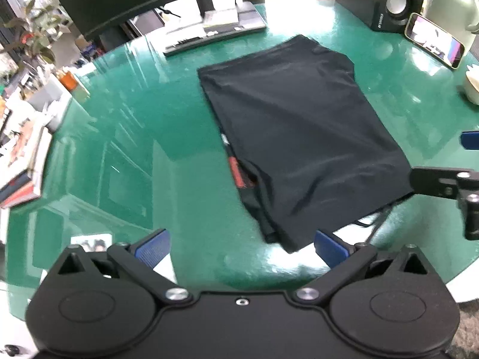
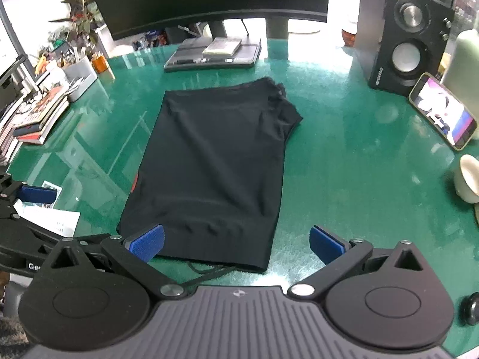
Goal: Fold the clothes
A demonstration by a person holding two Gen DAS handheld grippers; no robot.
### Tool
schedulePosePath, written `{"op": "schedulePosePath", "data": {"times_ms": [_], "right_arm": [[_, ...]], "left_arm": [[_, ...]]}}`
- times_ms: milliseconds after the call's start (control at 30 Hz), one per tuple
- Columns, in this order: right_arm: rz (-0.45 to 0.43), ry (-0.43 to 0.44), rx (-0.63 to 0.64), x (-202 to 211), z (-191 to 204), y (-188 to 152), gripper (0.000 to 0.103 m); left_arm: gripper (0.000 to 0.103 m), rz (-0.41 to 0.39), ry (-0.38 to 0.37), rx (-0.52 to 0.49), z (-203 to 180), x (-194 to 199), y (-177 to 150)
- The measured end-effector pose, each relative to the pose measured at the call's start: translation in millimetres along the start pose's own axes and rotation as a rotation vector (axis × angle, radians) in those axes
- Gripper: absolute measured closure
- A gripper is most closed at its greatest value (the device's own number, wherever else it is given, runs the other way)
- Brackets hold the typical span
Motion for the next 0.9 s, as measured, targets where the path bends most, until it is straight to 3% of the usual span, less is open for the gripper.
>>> {"op": "schedulePosePath", "data": {"times_ms": [167, 267, 367, 400, 500, 567, 700, 833, 900], "right_arm": [[-0.133, -0.064, -0.055, 31, 0, 14, 0.0], [-0.331, -0.183, -0.1, 73, 1, 26, 0.0], [-0.479, -0.18, -0.165, 96, 7, 27, 0.0], [-0.47, -0.179, -0.192, 96, 9, 26, 0.0], [-0.231, -0.224, -0.221, 69, 16, 16, 0.0], [-0.147, -0.275, -0.195, 60, 24, 8, 0.0], [-0.105, -0.283, -0.162, 61, 35, -2, 0.0], [-0.064, -0.365, -0.141, 65, 28, -2, 0.0], [-0.046, -0.348, -0.13, 66, 24, -5, 0.0]], "left_arm": [[0.001, -0.076, 0.003, 0.035, 27, 28, 11], [0.0, -0.137, 0.038, 0.037, 41, 51, 12], [0.0, -0.159, 0.035, 0.042, 53, 58, 8], [0.0, -0.158, 0.025, 0.046, 54, 58, 8], [0.001, -0.146, -0.067, 0.091, 63, 52, -1], [0.001, -0.134, -0.105, 0.115, 65, 47, -7], [0.001, -0.09, -0.173, 0.125, 57, 39, -13], [0.001, -0.081, -0.122, 0.112, 52, 44, -14], [0.001, -0.068, -0.116, 0.119, 50, 45, -17]]}}
Point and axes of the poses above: each gripper's, at about its wrist camera, not at the fingertips, and x roughly against the way its jaws point, z to its left, y to its top, the point moved 7 cm from there along -x, roughly the way its jaws point, and after that the axes turned 10 degrees about -y, right-handed, at the moved point
